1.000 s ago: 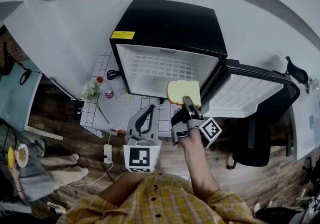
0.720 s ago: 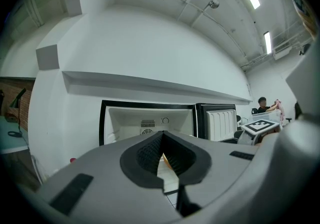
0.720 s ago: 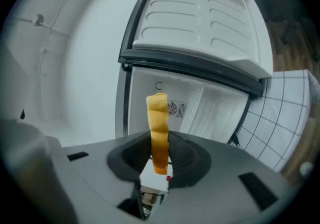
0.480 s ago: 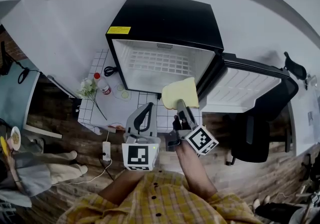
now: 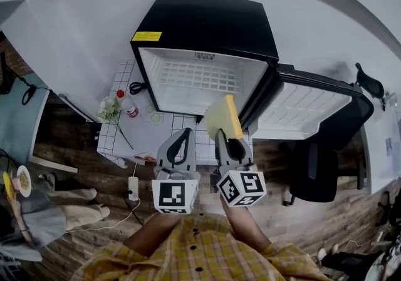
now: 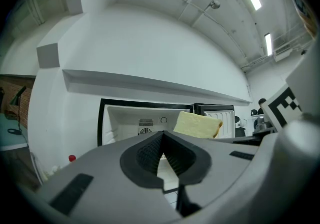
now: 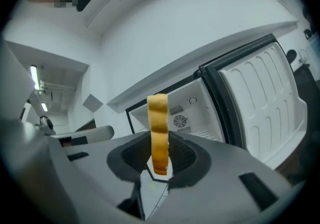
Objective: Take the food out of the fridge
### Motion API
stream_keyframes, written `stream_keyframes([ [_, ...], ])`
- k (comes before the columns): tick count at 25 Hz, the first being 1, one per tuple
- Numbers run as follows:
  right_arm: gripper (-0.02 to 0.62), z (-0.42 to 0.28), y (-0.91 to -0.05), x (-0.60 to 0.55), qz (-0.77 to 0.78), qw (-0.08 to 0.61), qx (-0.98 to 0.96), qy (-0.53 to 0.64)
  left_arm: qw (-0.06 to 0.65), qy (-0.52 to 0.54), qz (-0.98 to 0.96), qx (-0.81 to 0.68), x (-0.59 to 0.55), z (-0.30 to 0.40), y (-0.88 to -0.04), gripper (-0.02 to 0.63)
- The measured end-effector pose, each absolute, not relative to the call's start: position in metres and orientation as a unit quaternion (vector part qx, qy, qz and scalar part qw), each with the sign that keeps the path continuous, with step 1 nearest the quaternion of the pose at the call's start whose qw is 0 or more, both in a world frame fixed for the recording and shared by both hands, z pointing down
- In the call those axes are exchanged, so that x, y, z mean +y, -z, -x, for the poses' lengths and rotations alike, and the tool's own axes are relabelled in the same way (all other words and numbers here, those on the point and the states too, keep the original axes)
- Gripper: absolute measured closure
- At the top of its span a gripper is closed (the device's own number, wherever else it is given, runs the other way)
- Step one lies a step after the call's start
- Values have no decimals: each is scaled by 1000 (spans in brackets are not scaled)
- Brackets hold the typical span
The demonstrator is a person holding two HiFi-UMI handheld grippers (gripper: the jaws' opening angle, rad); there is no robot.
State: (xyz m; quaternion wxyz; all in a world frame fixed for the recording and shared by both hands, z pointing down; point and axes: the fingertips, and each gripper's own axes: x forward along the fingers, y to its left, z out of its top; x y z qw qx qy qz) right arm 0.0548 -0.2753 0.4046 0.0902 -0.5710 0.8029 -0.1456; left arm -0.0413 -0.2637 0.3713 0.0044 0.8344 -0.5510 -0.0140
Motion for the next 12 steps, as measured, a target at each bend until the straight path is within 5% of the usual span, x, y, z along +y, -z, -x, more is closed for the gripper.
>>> stream_keyframes([
  [12,503,-45,-390,-259,595,-6,803,14,7,3,-837,-547,-257,36,-378,601],
])
